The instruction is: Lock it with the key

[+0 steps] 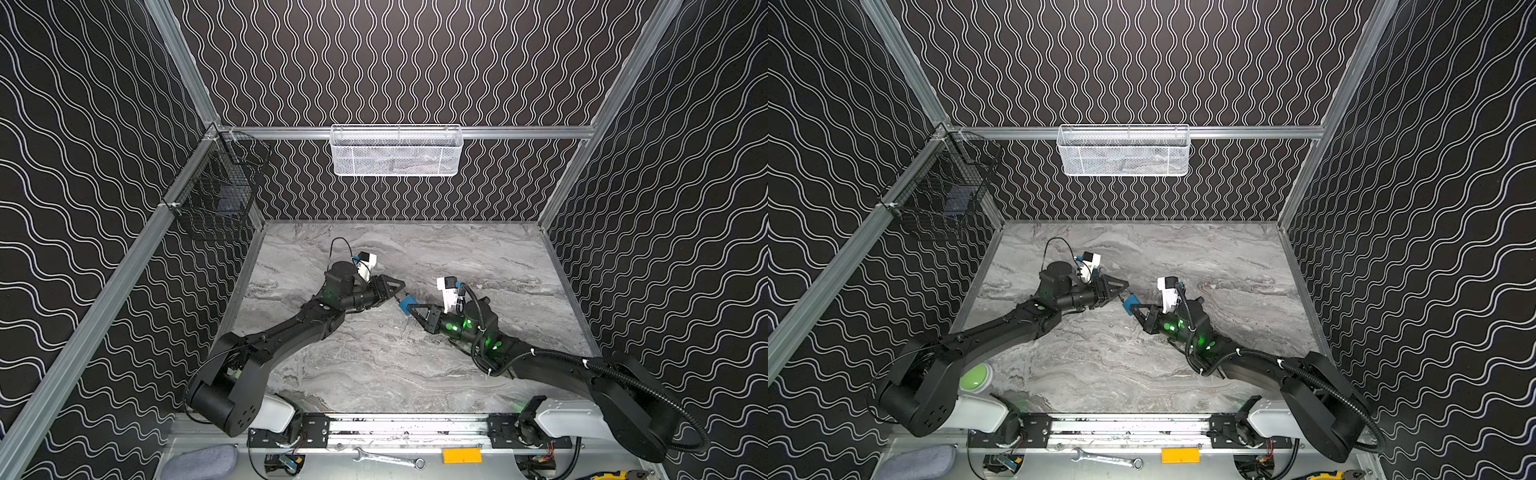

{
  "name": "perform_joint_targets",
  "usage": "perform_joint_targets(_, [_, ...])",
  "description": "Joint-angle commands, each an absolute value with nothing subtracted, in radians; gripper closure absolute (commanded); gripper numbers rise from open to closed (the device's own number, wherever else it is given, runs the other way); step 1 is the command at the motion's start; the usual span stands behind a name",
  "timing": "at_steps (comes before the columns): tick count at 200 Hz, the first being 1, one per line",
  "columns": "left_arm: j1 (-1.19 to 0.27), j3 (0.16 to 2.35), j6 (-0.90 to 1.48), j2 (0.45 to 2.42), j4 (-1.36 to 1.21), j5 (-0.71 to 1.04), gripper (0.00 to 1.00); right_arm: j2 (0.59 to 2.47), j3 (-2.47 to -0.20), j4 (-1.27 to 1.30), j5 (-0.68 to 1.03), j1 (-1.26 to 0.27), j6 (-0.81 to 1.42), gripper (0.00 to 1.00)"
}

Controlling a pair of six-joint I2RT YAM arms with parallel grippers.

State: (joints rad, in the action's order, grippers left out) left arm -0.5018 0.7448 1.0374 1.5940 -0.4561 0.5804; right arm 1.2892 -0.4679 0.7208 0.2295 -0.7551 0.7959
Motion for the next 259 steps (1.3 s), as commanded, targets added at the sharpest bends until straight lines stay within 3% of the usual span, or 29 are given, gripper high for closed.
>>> perform_joint_targets(1, [-0.502,0.740,1.016,1.599,-0.544,0.594,0.57,1.287,-0.467,0.782,0.244,-0.753,0.804,1.00])
perform_joint_targets(148, [-0.502,0.758,0.939,1.589,-0.456,0.571,0.82,1.293,-0.471,0.780,0.258,-0.740,0.811,1.00])
perform_joint_targets(259, [-0.502,0.706,0.945,1.583,-0.637,0.637,0.93,1.324,-0.452,0.846,0.393,-0.638,0.976,1.00])
